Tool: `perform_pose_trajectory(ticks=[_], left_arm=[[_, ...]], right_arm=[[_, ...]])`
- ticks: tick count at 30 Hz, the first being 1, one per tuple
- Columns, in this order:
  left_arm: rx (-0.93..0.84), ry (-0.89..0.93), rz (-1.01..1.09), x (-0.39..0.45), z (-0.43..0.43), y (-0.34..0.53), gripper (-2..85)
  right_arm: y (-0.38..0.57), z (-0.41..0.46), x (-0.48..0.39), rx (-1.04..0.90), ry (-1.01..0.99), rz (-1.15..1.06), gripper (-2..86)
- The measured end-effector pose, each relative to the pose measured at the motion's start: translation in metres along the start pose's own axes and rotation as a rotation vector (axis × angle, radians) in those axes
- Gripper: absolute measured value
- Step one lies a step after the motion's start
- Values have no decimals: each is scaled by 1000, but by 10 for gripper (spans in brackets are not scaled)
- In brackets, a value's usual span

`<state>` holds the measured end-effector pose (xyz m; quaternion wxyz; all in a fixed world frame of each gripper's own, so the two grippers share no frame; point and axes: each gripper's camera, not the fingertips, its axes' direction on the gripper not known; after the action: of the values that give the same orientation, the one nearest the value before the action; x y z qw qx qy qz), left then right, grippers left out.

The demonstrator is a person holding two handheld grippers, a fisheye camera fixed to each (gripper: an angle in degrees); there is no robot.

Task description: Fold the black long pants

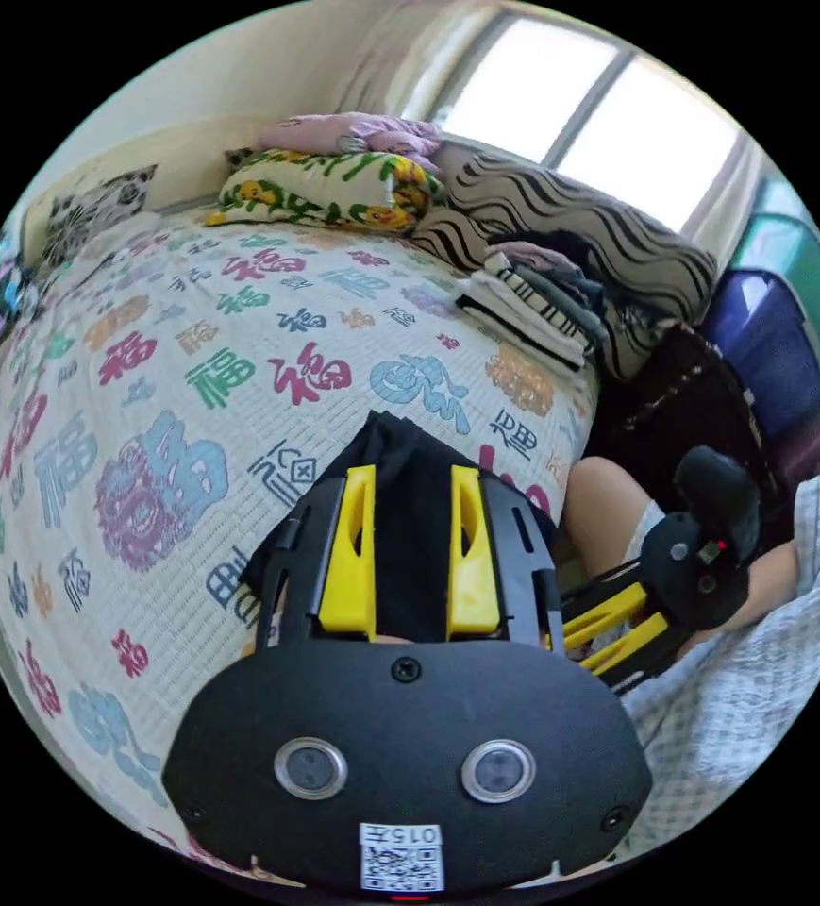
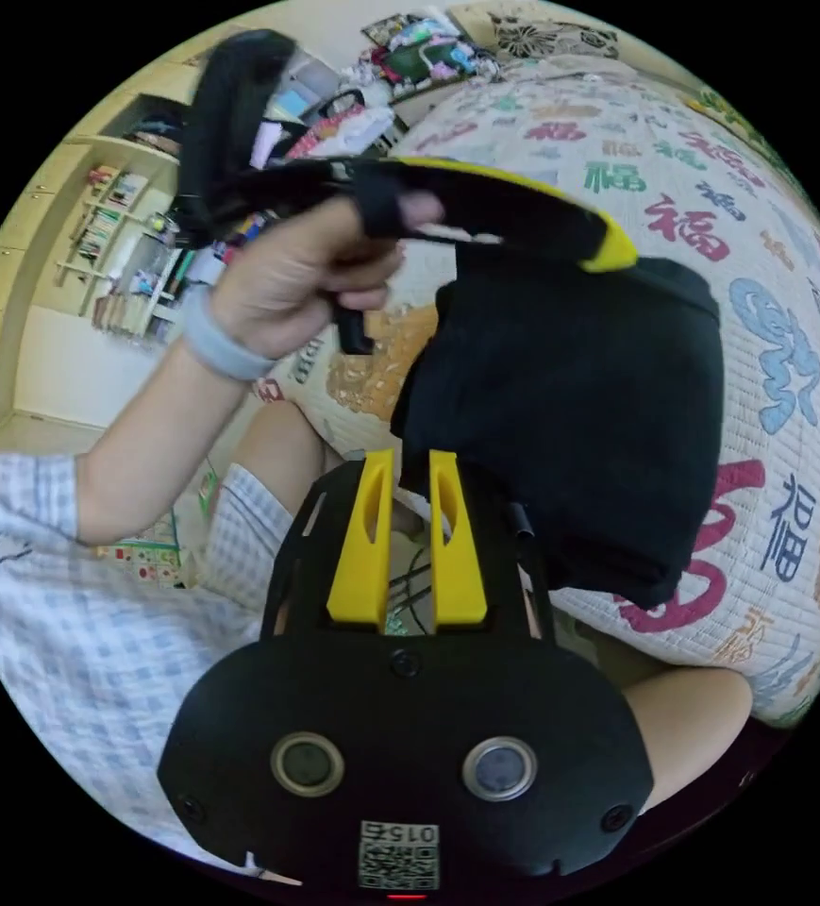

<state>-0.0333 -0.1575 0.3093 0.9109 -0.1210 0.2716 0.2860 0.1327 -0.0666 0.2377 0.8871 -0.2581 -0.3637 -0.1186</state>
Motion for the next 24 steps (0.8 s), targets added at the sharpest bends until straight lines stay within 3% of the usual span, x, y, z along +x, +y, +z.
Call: perform_pose_trajectory(ticks=[5,9,11,16,18,21,24], left_arm=[[-147,-123,245,34,65,-77,105],[-377,-140,317,34,131,-107,79],[-378,-76,245,22,136,-116,54],[-304,205,-108,-50,128,-135,-4],[-272,161,-191,-68,125,-135,-6],[-205,273,-391,-107,125,-128,-5],[-209,285,-247,-86,122,-136,10]], right_arm=[[37,-57,55,133,261,175,89],[48,-51,103,77,209,298,97],[50,-35,114,19,198,301,85],[70,-46,111,94,106,268,42],[78,-50,111,93,79,258,39],[90,-49,114,89,77,273,38],[95,-51,118,117,57,291,42]])
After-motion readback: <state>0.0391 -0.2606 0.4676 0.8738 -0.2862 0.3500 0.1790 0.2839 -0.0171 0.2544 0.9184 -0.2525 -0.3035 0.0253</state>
